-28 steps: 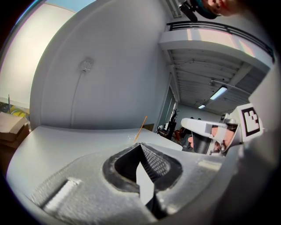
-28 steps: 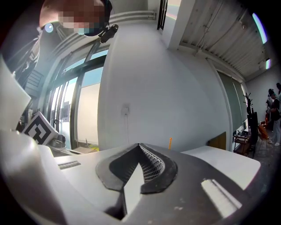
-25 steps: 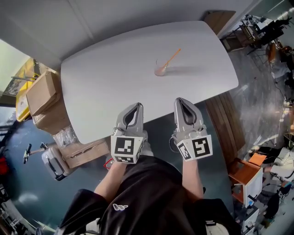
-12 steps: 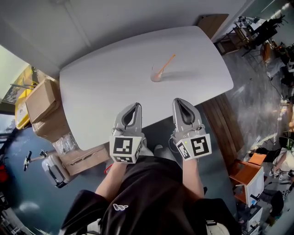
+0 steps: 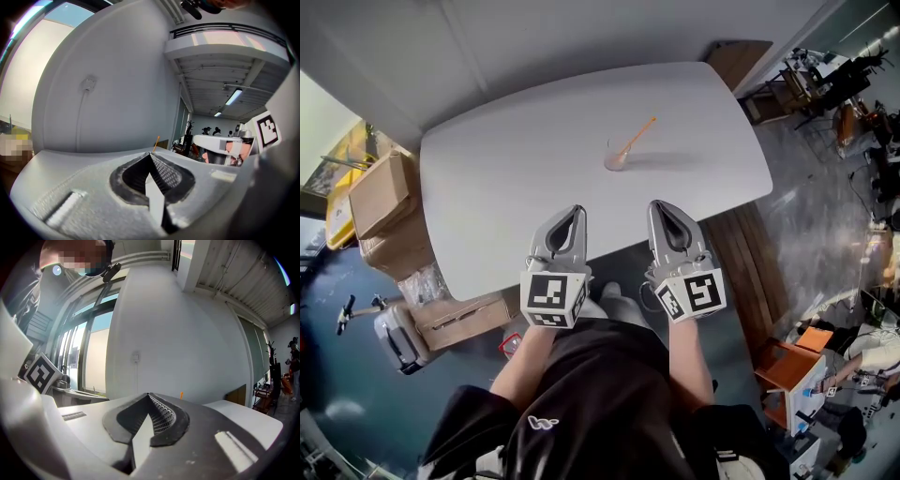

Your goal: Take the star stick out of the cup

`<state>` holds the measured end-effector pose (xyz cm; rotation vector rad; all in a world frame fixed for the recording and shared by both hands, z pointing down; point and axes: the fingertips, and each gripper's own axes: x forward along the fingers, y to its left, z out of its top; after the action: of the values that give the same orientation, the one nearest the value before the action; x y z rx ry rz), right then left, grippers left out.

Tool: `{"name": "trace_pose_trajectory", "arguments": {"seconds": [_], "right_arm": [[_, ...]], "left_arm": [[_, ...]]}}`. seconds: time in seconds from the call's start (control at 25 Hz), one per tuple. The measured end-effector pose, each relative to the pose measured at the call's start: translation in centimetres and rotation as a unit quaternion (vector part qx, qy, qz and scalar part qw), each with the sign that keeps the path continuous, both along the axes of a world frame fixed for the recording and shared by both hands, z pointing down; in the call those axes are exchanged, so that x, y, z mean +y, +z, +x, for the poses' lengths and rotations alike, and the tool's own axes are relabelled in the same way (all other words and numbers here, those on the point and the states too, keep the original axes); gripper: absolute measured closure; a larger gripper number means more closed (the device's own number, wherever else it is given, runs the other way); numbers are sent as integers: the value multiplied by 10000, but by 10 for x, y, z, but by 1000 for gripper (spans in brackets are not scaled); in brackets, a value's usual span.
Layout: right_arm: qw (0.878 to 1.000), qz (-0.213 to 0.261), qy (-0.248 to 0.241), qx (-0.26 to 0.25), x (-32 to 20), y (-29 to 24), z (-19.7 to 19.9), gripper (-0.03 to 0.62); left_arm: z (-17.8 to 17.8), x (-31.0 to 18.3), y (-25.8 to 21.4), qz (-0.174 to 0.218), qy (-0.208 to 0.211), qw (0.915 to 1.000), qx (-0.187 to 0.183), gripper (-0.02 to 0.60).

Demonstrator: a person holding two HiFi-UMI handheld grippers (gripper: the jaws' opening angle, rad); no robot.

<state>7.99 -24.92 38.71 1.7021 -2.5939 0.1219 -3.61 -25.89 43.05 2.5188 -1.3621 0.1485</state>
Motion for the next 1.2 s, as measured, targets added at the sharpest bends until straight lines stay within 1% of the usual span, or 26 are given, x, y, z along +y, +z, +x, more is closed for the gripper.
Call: {"name": "trace_pose_trajectory", "arguments": {"seconds": [0.16, 0.32, 0.56, 0.84, 1.08, 1.2], "right_arm": [[9999, -119, -92, -53, -8, 5, 7, 588], [9998, -76, -168, -4, -20, 4, 17, 588], [9996, -132, -204, 106, -38, 8, 33, 588], [9992, -183, -303, 177, -59, 18, 42, 588], [9984, 52, -555, 102, -73, 16, 41, 586], [9979, 61, -635, 127, -84, 19, 39, 577]], "left_arm": [[3, -2, 1, -16, -86, 10000, -29, 580], [7, -3, 7, -92, -162, 9998, -54, 580], [15, 2, 14, -225, -212, 9995, -1, 580], [18, 2, 19, -294, -316, 9990, 62, 580], [17, 5, 16, -262, -406, 9988, 40, 580], [13, 6, 16, -271, -486, 9984, 68, 580]]}}
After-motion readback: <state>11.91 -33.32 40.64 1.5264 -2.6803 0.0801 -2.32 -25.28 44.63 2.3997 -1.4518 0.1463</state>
